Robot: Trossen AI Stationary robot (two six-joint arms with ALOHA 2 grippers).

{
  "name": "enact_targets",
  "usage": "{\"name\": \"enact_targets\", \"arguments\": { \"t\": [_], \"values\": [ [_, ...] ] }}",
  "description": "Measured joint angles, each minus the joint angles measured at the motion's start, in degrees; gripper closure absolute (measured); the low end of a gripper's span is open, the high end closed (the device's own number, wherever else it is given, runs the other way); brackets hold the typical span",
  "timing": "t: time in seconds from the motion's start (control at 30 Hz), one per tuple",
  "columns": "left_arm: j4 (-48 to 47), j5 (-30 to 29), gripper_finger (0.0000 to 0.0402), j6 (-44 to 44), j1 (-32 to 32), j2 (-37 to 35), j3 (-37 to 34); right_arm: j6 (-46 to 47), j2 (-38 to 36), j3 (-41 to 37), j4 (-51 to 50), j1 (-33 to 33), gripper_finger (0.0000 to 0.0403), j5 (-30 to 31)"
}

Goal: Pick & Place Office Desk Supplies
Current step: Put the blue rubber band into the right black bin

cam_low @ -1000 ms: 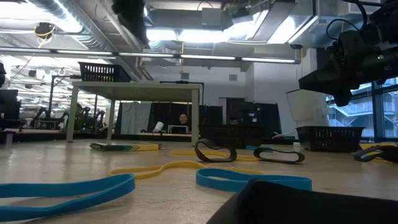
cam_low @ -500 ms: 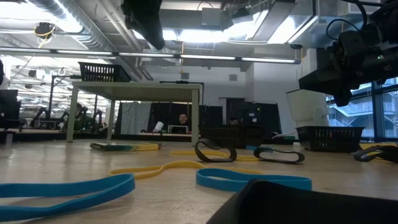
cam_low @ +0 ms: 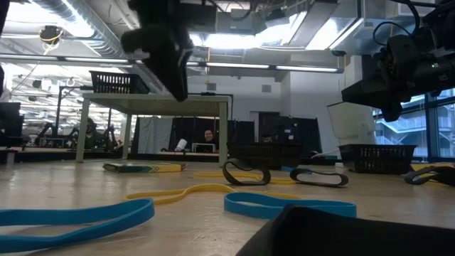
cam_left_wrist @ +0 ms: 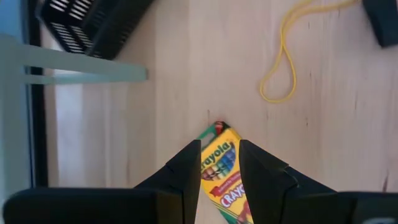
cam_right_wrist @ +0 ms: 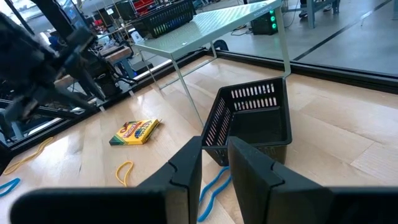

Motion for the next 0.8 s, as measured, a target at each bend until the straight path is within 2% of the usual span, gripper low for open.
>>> {"name": "enact_targets", "arguments": {
  "t": [0.27, 0.4, 0.57, 0.8],
  "values": [
    [-1.42, 0.01, 0.0300, -4.24, -1.14, 1.79, 0.00, -0.17, -0.01, 0.01, 0.00, -0.01, 0.0320, 0.00],
    [-2.33, 1.67, 0.0299, -10.72, -2.61, 1.79, 0.00, -0.15, 0.00, 0.02, -0.02, -0.02, 0.0320, -0.02],
    [-2.93, 8.67, 0.0299, -14.27, -6.30, 1.79, 0.00, -0.15, 0.00, -0.01, 0.00, -0.02, 0.0320, -0.02],
    [-3.81, 8.39, 0.0299, -15.89, -12.21, 1.79, 0.00, -0.13, 0.00, -0.01, 0.00, 0.00, 0.0320, -0.02]
  ]
}}
